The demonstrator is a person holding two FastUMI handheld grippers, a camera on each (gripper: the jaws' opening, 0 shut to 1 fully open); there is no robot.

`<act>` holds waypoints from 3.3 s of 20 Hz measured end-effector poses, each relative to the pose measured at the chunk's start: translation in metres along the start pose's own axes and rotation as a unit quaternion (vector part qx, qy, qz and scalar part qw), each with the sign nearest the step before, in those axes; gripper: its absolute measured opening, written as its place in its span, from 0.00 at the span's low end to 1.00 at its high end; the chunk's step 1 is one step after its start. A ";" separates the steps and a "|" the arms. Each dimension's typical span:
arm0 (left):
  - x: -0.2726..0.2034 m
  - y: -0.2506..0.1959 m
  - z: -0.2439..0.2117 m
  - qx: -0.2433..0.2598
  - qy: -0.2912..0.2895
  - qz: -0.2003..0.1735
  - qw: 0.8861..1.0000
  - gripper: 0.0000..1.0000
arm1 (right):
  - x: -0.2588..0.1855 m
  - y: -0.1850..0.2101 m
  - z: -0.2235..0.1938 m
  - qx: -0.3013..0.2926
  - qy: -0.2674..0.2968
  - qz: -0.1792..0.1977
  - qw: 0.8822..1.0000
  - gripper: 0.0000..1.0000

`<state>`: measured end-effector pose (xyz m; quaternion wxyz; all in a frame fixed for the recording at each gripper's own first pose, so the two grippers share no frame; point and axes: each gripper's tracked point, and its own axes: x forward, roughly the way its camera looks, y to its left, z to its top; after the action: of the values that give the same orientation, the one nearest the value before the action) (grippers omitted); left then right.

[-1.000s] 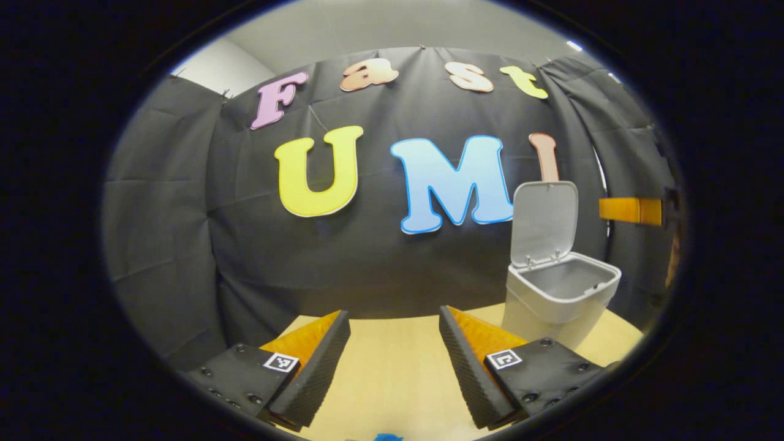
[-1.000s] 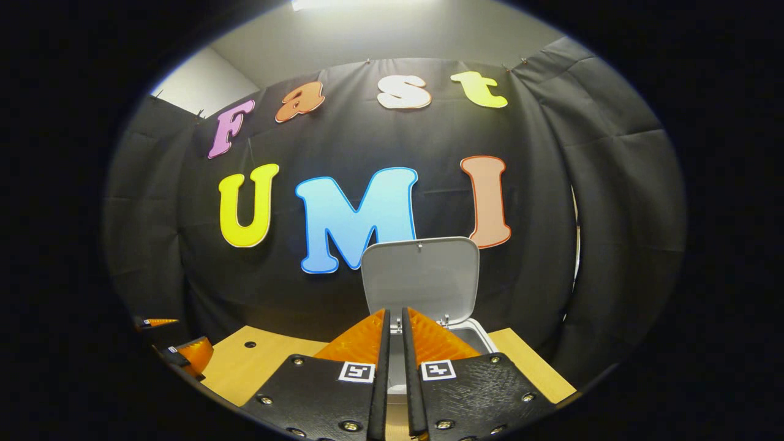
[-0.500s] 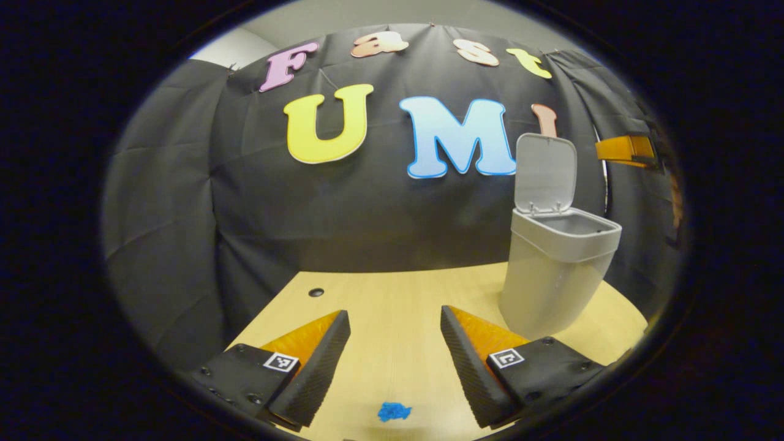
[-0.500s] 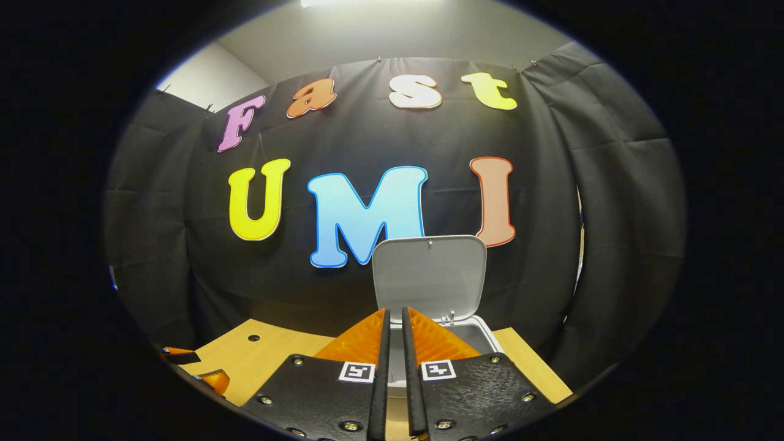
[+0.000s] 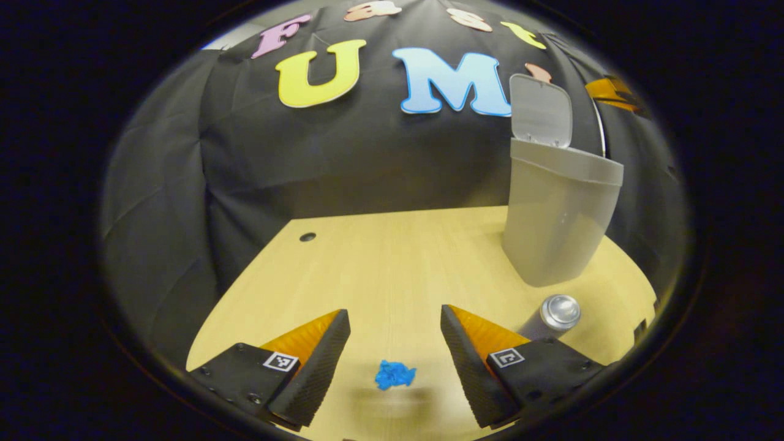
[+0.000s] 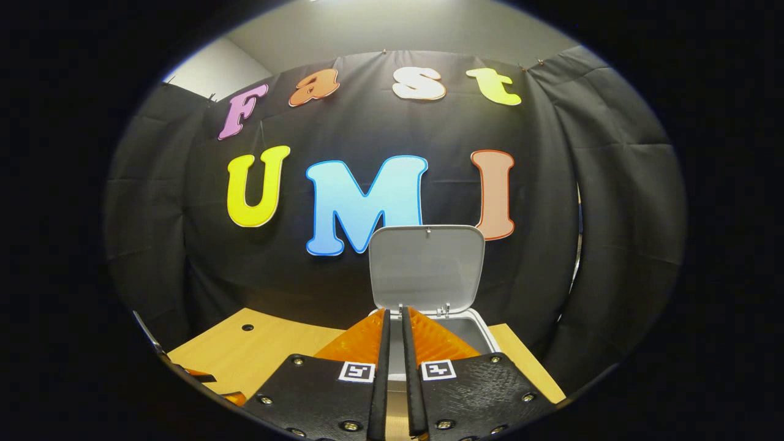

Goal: Press the lid of the desktop garbage bin to open it, pick up the crumpled paper on the desktop and throw it into the bin, then pick up the pop can on the desktop and drop it into the bin, and finally close the garbage bin lid.

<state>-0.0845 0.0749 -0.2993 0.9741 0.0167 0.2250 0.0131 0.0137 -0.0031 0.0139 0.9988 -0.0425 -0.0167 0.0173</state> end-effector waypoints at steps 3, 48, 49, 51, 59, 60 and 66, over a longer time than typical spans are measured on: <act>0.007 -0.002 -0.029 -0.002 0.031 -0.003 1.000 0.96 | -0.002 -0.001 -0.006 -0.005 0.007 -0.002 1.000 0.13; 0.043 0.010 -0.005 -0.005 0.061 -0.019 0.998 0.43 | -0.011 -0.030 -0.048 0.009 0.062 -0.026 0.998 0.13; 0.044 0.007 0.010 -0.004 0.049 -0.022 0.999 0.41 | -0.012 -0.031 -0.049 0.011 0.062 -0.026 0.998 0.13; 0.046 0.000 0.040 0.000 0.023 -0.030 0.999 0.41 | -0.015 -0.034 -0.051 0.014 0.062 -0.029 0.998 0.13; 0.048 -0.055 0.151 0.017 -0.068 -0.085 0.994 0.45 | -0.026 -0.055 -0.058 0.025 0.063 -0.050 0.996 0.13; 0.048 -0.063 0.164 0.020 -0.078 -0.092 0.992 0.44 | -0.027 -0.058 -0.059 0.026 0.064 -0.053 0.996 0.13; 0.048 -0.130 0.229 0.044 -0.130 -0.150 0.979 0.43 | -0.039 -0.076 -0.068 0.030 0.070 -0.075 0.994 0.13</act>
<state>0.0615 -0.0597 -0.1194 0.9842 0.0274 0.0966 -0.1455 -0.0201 -0.0862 -0.0482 0.9968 -0.0127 0.0506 -0.0606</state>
